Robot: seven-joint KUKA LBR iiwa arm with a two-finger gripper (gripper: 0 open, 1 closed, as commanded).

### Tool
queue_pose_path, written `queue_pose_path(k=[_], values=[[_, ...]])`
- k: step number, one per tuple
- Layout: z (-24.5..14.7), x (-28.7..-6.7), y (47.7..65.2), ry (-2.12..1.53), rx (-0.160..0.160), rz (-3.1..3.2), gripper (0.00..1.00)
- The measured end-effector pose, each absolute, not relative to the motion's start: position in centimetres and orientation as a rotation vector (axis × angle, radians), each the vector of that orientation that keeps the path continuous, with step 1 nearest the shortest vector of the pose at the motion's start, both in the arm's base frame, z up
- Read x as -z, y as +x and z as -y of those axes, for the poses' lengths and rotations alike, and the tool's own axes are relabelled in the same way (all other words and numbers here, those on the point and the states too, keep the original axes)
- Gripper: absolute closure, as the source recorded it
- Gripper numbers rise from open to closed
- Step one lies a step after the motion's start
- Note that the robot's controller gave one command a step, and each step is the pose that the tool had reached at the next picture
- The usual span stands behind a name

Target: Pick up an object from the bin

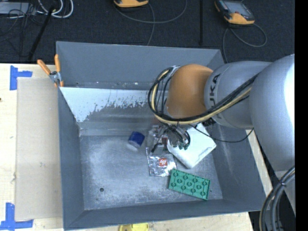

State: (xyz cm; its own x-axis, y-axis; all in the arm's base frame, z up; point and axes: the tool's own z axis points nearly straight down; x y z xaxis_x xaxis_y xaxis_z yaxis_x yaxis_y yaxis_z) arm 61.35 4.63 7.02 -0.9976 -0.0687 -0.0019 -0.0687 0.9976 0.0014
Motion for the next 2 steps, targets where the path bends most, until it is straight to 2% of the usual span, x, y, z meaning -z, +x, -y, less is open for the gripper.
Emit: queue_pose_path(k=[1,2], values=[[-4.6,-12.0,61.5,-0.105,-0.001,-3.134,1.00],[-4.6,-13.1,61.6,-0.101,-0.001,-3.137,1.00]])
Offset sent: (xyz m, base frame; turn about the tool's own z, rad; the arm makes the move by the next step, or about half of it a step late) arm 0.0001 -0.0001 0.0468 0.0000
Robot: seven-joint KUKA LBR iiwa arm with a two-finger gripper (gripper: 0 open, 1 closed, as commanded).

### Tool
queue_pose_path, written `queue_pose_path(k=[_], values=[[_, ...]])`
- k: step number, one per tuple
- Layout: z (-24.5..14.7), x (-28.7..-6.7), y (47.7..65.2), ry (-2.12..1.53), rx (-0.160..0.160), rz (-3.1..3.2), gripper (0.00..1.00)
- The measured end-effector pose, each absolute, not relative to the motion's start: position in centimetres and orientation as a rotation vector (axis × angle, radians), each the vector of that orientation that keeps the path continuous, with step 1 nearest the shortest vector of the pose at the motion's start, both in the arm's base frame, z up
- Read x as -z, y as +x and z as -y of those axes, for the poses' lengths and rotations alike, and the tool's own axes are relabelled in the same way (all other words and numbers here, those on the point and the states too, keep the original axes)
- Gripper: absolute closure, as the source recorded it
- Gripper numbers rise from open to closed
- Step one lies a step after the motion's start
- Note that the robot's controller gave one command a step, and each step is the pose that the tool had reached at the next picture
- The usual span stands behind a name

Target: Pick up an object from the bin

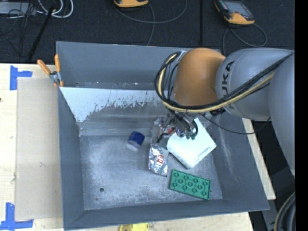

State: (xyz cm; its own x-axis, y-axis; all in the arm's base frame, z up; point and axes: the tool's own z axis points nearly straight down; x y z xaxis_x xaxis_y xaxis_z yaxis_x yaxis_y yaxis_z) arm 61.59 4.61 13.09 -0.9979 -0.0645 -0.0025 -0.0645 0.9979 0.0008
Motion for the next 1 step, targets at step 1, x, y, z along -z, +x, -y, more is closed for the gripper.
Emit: queue_pose_path(k=[1], values=[[-4.57,-13.87,61.65,-0.098,-0.001,-3.138,1.00]])
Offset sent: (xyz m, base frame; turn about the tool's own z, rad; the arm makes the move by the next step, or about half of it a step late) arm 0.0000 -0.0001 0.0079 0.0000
